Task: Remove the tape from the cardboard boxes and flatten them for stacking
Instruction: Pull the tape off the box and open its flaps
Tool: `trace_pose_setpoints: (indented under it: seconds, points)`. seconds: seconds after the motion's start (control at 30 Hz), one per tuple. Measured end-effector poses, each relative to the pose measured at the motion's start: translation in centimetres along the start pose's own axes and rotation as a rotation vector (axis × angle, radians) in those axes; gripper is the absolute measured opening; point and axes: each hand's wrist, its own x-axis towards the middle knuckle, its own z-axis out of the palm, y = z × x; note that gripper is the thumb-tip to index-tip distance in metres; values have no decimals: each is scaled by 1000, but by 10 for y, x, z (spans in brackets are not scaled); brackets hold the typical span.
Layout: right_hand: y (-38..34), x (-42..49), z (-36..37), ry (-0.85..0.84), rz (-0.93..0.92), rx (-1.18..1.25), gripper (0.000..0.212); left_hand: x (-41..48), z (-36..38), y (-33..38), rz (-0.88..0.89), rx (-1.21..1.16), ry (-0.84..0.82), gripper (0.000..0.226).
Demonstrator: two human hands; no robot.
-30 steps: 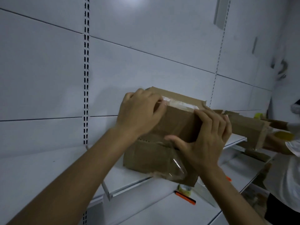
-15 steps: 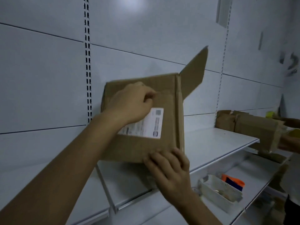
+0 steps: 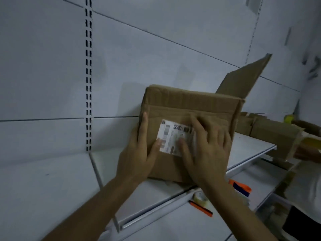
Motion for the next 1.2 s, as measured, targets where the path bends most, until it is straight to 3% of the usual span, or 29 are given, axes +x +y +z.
trace_pose_setpoints:
  seconds: [0.13, 0.33, 0.43, 0.53, 0.77, 0.97, 1.1, 1.2]
  points:
    - [14, 1, 14, -77, -92, -125, 65, 0, 6, -1, 130, 36, -19, 69]
    - [19, -19, 26, 139, -177, 98, 36, -1, 8, -8, 156, 67, -30, 81]
    - [20, -17, 23, 197, -100, 225, 29, 0, 10, -8, 147, 88, -27, 82]
    - [16, -10, 21, 190, 10, 185, 32, 0, 10, -7, 150, 87, -31, 84]
    - [13, 1, 12, 164, 14, 254, 22, 0, 8, -6, 136, 65, -35, 83]
    - [16, 26, -5, 22, -156, -2, 28, 1, 7, -1, 138, 87, -44, 84]
    - [6, 18, -12, -181, -75, -13, 27, 0, 6, 0, 68, 55, -44, 84]
    - [4, -8, -20, -198, -43, 43, 26, -1, 3, -3, 86, 53, -43, 82]
